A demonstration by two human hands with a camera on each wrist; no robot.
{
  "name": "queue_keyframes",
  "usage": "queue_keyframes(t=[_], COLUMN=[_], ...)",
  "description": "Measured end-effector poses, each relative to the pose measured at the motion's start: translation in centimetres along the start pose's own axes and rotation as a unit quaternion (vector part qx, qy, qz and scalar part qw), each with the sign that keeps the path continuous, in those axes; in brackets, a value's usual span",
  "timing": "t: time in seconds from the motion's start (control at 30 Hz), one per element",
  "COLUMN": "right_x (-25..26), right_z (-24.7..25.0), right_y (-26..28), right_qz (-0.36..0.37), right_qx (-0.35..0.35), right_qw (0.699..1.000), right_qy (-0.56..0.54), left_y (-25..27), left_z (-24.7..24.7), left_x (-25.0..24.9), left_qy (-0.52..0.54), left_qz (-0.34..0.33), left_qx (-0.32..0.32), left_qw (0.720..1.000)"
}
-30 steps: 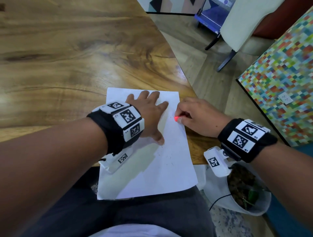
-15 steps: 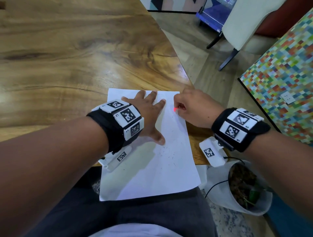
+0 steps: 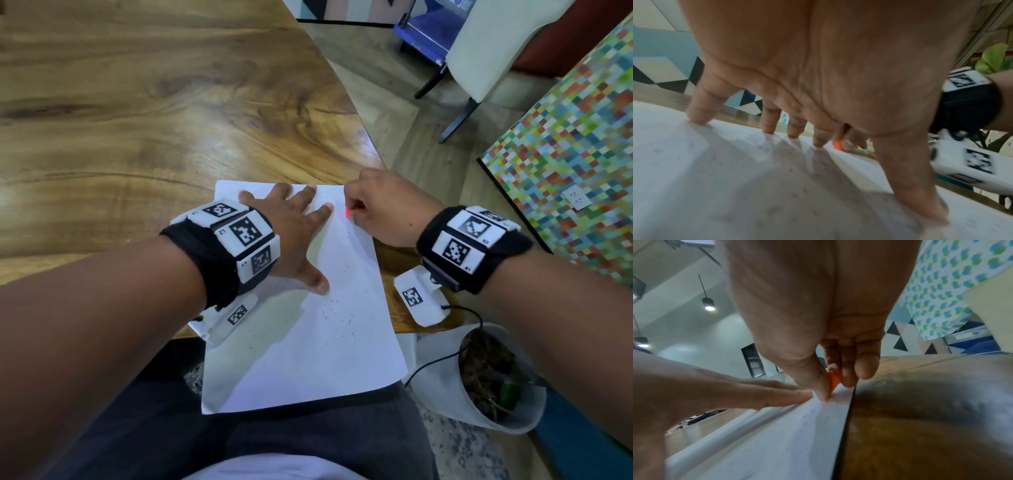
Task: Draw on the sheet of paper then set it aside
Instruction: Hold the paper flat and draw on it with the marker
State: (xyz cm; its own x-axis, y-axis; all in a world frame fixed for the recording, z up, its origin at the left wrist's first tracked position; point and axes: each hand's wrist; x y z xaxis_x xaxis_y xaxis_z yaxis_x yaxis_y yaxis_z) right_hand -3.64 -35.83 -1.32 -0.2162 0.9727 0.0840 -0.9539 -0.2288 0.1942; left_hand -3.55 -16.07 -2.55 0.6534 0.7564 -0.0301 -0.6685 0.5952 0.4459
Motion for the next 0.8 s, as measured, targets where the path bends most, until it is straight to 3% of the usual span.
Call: queue_keyframes(t=[0.17, 0.33, 0.47, 0.7, 0.8], right_x=[1.1, 0.3, 0.2, 2.8, 1.8], right_z=[-0.3, -0.1, -0.1, -0.8, -0.9], right_y=[2.3, -0.3, -1.8, 1.9, 0.5], right_qz=[0.060, 0.002, -0.038, 0.060, 0.021], right_qx=[0.082, -0.009, -0.017, 0.036, -0.003], right_qw=[0.994, 1.000, 0.999, 0.997, 0.999], right_qy=[-0.029, -0.022, -0.011, -0.030, -0.027], left_y=[-0.2, -0.1, 0.2, 0.1, 0.1], left_z=[0.0, 0.0, 0.3, 0.1, 0.1], left_x=[0.5, 0.5, 0.1, 0.4, 0.4], left_qy=[-0.018, -0.014, -0.013, 0.003, -0.005], left_qz=[-0.012, -0.014, -0.006, -0.014, -0.011], left_qx=[0.002, -0.004, 0.002, -0.002, 0.003], left_qw=[1.000, 1.000, 1.000, 1.000, 1.000])
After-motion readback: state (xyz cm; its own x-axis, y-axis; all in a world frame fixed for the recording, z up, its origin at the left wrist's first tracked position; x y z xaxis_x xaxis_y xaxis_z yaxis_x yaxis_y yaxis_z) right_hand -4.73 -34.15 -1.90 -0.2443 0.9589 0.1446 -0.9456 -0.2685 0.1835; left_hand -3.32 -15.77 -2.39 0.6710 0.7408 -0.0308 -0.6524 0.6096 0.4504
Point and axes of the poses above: each hand's wrist, its own y-axis away from the middle knuckle, its own z-axis out of the back of the hand, x = y × z, and after that the axes turned 3 degrees about -z, right-handed
